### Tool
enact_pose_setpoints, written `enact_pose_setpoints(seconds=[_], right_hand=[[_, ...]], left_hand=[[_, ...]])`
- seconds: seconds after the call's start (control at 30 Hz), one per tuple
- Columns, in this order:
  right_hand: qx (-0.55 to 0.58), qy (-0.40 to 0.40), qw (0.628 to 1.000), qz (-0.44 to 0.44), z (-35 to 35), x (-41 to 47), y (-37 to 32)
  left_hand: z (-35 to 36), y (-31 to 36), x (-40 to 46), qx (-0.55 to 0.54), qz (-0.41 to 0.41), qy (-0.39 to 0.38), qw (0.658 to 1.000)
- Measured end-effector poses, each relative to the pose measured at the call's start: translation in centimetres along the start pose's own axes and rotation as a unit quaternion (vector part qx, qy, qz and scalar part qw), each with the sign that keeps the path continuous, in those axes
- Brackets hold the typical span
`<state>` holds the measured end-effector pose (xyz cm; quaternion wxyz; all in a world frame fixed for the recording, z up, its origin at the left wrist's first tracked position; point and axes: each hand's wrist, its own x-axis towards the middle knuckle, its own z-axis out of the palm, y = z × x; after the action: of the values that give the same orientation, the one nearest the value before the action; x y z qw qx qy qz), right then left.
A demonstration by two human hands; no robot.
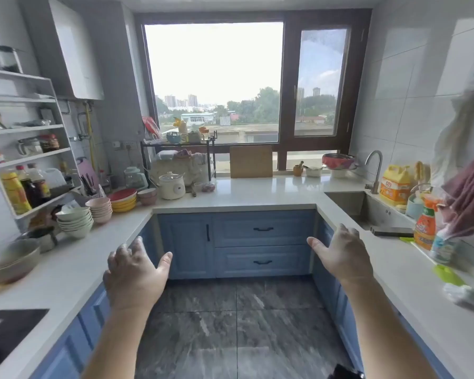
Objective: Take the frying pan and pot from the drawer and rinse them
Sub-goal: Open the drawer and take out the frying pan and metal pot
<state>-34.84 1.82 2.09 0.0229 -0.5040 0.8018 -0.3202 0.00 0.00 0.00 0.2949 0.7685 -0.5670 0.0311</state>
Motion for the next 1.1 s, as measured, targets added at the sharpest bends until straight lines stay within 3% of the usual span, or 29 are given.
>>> enact_pose_setpoints(seconds=[0.3, 0.6, 0.8, 1.1], right_hand=[[-0.026, 0.007, 1.0, -0.002, 7.2, 6.7, -0.7], [-0.034, 0.011, 0.999, 0.028, 14.6, 17.8, -5.4], [-0.034, 0.015, 0.998, 0.044, 18.7, 25.2, -7.2], [-0.038, 0.01, 0.997, 0.065, 23.8, 38.2, -4.3]], left_hand=[[7.5, 1.0, 7.3, 0.002, -0.012, -0.025, 1.0], [15.1, 3.2, 21.2, 0.008, 0.017, -0.048, 0.999], [20.1, 6.4, 29.1, 0.014, 0.038, -0.064, 0.997], [30.0, 14.6, 37.6, 0.019, 0.039, -0.105, 0.994]])
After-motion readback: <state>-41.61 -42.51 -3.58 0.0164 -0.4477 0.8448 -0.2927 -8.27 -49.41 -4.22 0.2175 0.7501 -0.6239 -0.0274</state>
